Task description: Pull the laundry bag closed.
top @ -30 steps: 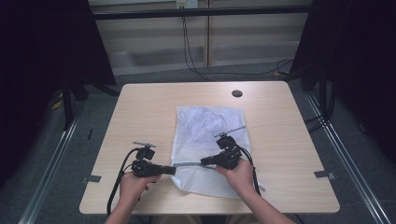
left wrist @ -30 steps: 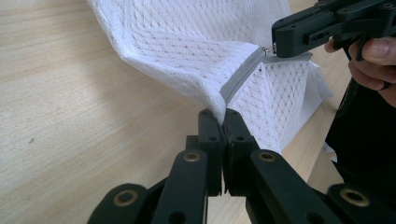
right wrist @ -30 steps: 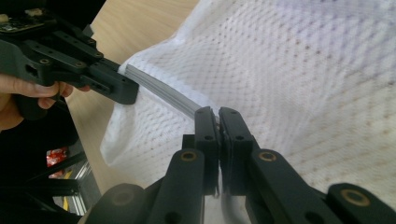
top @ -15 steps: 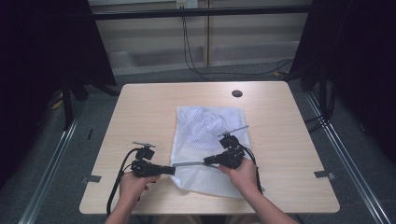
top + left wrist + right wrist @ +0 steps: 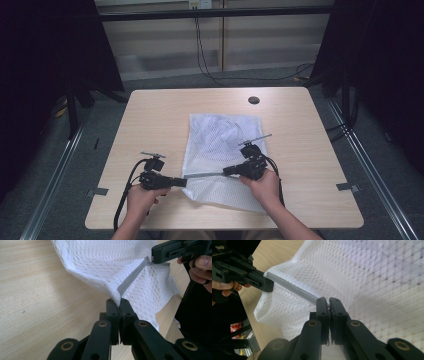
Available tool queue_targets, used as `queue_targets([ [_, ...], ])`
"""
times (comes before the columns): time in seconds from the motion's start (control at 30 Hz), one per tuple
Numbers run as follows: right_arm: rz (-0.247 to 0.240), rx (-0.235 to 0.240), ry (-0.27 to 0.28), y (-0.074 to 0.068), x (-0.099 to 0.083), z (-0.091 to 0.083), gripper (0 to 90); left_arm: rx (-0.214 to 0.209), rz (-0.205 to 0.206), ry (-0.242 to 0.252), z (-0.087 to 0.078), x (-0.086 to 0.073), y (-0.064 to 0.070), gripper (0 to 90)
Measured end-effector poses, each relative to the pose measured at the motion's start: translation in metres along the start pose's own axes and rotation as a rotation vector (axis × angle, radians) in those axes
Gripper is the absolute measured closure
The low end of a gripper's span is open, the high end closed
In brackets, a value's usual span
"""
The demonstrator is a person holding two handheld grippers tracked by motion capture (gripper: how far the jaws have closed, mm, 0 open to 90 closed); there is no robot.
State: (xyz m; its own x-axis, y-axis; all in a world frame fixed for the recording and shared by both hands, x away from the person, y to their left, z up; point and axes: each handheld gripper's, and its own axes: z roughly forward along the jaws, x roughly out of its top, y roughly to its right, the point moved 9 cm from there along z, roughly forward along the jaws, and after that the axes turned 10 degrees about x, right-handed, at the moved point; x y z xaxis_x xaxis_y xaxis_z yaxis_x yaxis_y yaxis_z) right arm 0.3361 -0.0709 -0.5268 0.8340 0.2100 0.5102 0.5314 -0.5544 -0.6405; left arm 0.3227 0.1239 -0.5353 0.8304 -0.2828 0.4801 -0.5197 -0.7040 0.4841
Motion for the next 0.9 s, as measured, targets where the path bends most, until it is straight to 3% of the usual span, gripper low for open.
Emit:
queue_targets([
  [0.9,0.016,-0.023,0.017,0.013,-0.005,-0.015,86.9,0.004,-0.006,0.006,-0.004,0.000,-0.002,88.3],
])
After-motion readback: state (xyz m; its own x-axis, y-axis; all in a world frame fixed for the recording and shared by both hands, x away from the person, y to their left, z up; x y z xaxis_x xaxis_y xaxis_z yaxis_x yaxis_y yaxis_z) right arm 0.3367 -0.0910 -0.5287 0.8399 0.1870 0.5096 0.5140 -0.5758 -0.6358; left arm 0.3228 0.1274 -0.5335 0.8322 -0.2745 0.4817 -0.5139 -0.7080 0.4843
